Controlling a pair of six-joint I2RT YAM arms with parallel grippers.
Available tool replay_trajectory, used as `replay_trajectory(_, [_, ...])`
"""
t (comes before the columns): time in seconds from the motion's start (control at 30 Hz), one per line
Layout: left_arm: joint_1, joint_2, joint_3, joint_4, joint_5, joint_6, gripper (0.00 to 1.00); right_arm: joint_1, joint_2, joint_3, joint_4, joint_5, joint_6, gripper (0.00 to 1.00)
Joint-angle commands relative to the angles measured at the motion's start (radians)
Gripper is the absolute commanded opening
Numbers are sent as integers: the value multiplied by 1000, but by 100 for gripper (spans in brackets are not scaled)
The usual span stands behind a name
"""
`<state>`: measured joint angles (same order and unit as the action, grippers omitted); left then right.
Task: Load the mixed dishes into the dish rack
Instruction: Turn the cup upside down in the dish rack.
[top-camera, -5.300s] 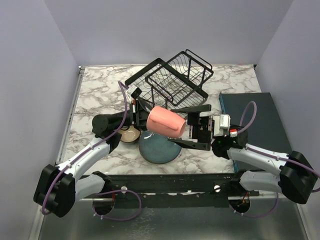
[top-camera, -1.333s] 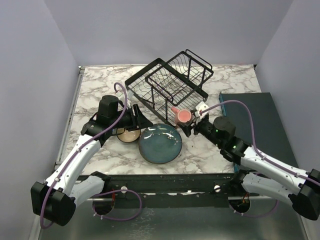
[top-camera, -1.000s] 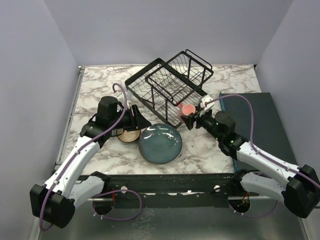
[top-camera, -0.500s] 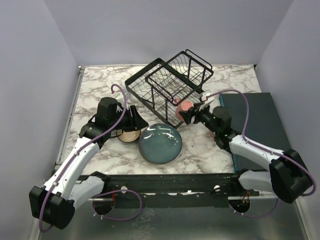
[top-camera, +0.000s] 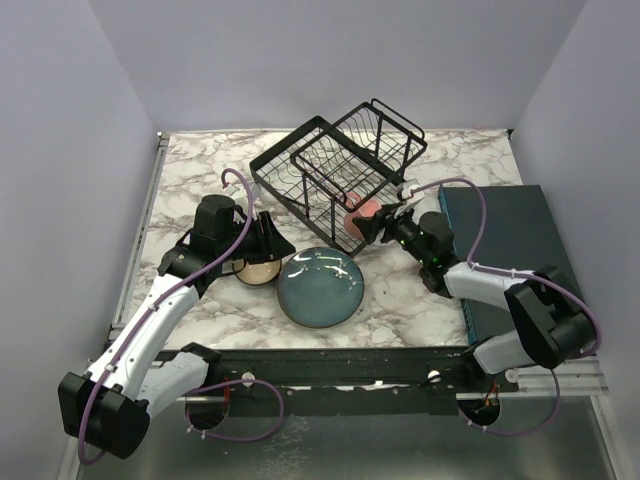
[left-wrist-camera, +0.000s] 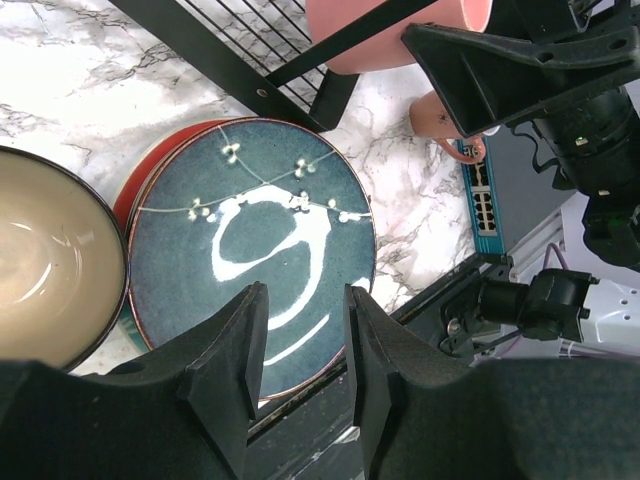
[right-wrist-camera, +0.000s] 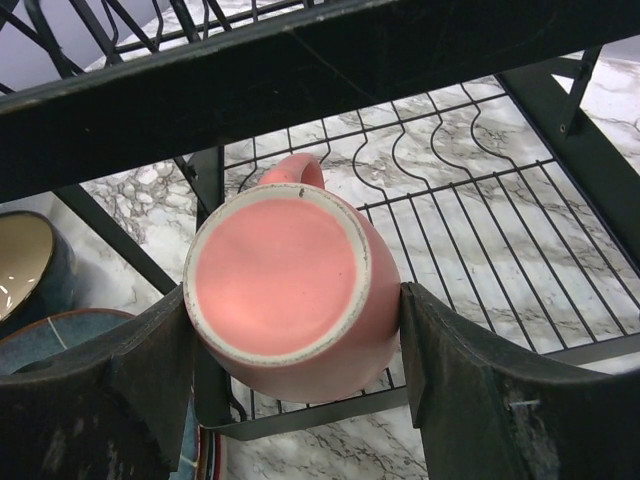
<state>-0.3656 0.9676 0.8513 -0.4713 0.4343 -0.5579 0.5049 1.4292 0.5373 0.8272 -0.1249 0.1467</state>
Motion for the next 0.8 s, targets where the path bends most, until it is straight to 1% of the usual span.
replay_trajectory(0.0, [7, -12, -8, -13, -17, 14, 41, -8, 34, 17, 194, -30, 21, 0])
replay_trajectory(0.27, [7, -10, -6, -13, -19, 16, 41, -8, 102, 36, 228, -54, 28, 0])
replay_trajectory(0.53, [10, -7, -6, -13, -19, 16, 41, -8, 135, 52, 193, -69, 21, 0])
replay_trajectory(0.57, [10, -8, -6, -13, -19, 16, 41, -8, 137, 53, 187, -70, 18, 1])
replay_trajectory(0.77, [12, -13, -6, -13, -21, 15, 41, -8, 161, 56, 183, -71, 20, 15])
